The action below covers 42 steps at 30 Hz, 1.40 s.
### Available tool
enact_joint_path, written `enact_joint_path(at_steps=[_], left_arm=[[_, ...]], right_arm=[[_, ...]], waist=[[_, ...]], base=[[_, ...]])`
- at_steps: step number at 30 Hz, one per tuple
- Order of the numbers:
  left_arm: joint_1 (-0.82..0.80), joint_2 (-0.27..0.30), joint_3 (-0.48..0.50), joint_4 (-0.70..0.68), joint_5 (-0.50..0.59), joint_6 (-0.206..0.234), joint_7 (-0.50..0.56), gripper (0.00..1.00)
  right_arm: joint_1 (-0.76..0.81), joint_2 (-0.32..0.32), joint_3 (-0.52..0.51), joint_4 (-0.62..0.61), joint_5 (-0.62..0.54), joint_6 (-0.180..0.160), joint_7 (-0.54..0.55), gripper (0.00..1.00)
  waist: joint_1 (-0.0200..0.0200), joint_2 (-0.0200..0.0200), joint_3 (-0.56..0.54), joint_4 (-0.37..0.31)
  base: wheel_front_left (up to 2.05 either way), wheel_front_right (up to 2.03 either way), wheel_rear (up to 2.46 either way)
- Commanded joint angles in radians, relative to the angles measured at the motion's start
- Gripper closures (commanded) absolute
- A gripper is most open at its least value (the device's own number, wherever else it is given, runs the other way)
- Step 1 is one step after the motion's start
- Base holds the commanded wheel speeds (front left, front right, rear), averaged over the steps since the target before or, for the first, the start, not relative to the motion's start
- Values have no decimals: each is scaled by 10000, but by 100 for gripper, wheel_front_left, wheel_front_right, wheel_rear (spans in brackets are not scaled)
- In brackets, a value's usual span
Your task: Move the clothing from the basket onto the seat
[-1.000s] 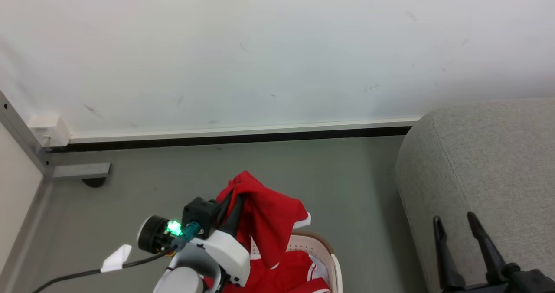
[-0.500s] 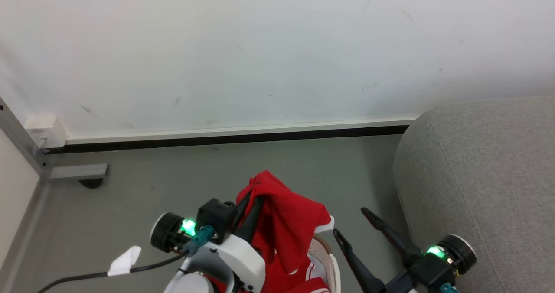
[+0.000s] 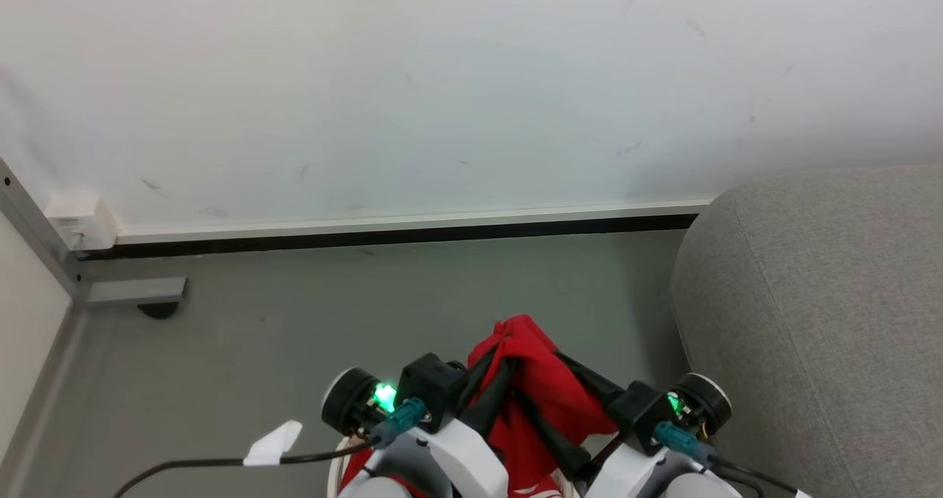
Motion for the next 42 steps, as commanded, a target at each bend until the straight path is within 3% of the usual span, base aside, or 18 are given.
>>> enact_joint_path(at_steps=[1, 2, 7, 8, 9, 10, 11, 18, 34, 42], left_arm=[[-68, -2, -15, 66, -131, -33, -67, 100], [-77, -30, -51, 114, -164, -52, -104, 100], [-69, -87, -118, 298, -321, -22, -226, 100], [-70, -105, -94, 419, -381, 26, -298, 91], [-70, -105, -94, 419, -381, 26, -298, 91], [-58, -91, -65, 569, -380, 91, -354, 39], [-47, -90, -70, 619, -388, 109, -399, 0], [58, -114, -220, 946, -465, 90, -545, 0], [173, -212, -655, 964, -621, 178, -912, 0], [-324, -124, -889, 784, -369, 136, -689, 0]], right_arm=[[-212, 37, 0, 247, 213, -25, -83, 67], [-308, 95, -27, 415, 369, -25, -153, 100], [-521, 245, -244, 782, 952, -25, -346, 100], [-602, 280, -375, 886, 1232, -25, -365, 100], [-602, 280, -375, 886, 1232, -25, -365, 100], [-704, 291, -531, 910, 1409, -25, -411, 100], [-740, 282, -657, 909, 1474, -25, -422, 100], [-806, -78, -1283, 534, 1620, -25, -423, 100], [-277, -1143, -2142, -851, 1529, -23, -427, 100], [-105, -1575, -2668, -1441, 1698, -23, -382, 100]], waist=[[0, -1, 2, 10], [0, -1, 4, 19], [0, -1, 31, 24], [0, -1, 52, -1], [0, -1, 52, -1], [0, -1, 81, -49], [0, -1, 94, -76], [0, -1, 191, -433], [0, -1, 410, -2887], [0, -1, 1207, -3384]], base=[[0, 0, 0], [0, 0, 0], [0, 0, 0], [0, 0, 0], [0, 0, 0], [0, 0, 0], [0, 0, 0], [0, 0, 0], [0, 0, 0], [0, 0, 0]])
